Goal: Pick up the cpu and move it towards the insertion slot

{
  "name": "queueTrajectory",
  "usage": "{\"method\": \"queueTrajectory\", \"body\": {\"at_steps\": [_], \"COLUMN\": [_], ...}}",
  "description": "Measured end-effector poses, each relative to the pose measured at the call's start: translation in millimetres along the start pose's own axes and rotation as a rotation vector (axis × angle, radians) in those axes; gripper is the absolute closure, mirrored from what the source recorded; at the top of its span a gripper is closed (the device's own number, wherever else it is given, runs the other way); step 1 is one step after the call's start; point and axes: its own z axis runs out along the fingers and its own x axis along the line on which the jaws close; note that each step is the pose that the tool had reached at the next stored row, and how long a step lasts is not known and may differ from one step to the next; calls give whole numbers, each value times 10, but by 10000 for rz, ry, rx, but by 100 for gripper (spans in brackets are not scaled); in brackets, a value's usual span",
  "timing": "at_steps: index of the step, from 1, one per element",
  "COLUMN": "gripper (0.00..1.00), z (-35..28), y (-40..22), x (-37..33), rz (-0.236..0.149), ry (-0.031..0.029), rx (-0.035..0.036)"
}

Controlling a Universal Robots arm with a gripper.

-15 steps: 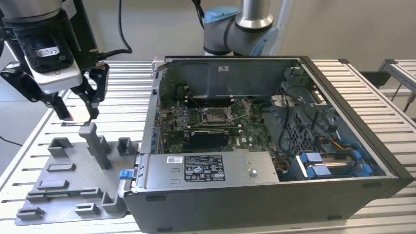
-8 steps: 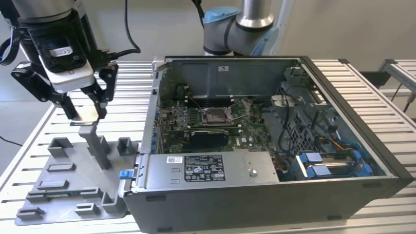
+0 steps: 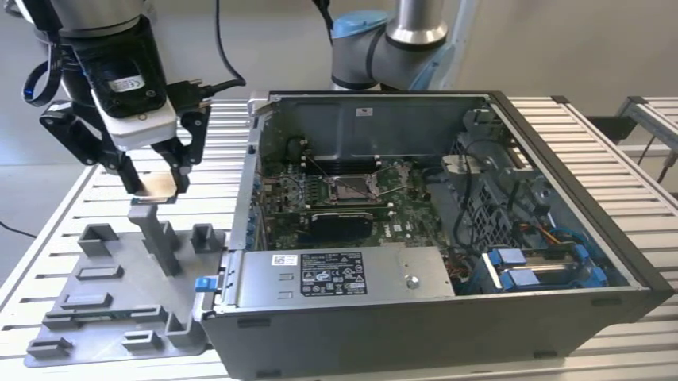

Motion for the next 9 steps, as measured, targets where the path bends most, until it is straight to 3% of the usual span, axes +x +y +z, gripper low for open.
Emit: {"method": "queueTrajectory", "body": {"at_steps": [9], "gripper": [100], "z": [-8], "y": [-5], "x": [-189], "rz": [0], "ry": [1], "rx": [0]}}
